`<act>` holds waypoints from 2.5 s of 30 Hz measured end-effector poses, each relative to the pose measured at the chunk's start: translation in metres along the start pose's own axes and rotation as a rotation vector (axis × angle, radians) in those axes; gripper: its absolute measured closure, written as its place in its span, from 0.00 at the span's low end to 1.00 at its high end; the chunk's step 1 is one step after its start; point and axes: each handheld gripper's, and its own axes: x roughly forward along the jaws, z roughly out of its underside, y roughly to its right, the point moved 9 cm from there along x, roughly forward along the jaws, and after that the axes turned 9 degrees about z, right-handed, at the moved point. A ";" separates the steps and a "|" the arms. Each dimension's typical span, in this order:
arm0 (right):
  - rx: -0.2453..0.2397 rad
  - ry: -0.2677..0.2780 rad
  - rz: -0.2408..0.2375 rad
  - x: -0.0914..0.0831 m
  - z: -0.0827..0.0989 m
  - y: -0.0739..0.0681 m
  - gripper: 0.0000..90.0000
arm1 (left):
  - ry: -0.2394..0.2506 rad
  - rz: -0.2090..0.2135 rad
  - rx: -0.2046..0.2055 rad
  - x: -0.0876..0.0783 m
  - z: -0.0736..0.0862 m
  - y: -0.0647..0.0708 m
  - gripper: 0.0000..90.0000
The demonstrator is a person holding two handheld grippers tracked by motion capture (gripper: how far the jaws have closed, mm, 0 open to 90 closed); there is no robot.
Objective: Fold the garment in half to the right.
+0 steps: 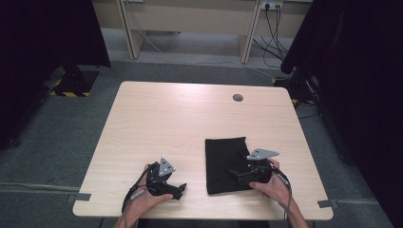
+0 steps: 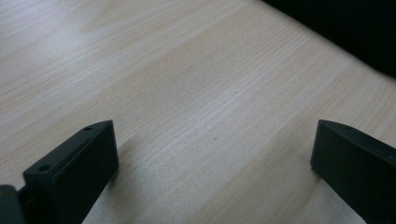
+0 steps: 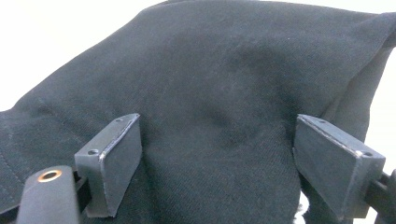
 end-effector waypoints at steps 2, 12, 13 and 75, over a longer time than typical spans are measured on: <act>0.001 -0.006 0.007 0.003 -0.003 -0.001 0.20 | 0.000 0.000 0.000 0.000 0.000 0.000 0.00; 0.018 -0.036 0.041 0.026 -0.025 -0.015 0.20 | 0.002 -0.001 -0.001 0.000 0.000 0.000 0.00; 0.020 -0.035 0.041 0.028 -0.027 -0.016 0.20 | 0.002 -0.002 -0.001 0.000 0.000 0.000 0.00; 0.047 0.051 0.008 -0.011 -0.019 -0.009 0.18 | 0.002 -0.001 -0.001 0.000 0.000 0.000 0.00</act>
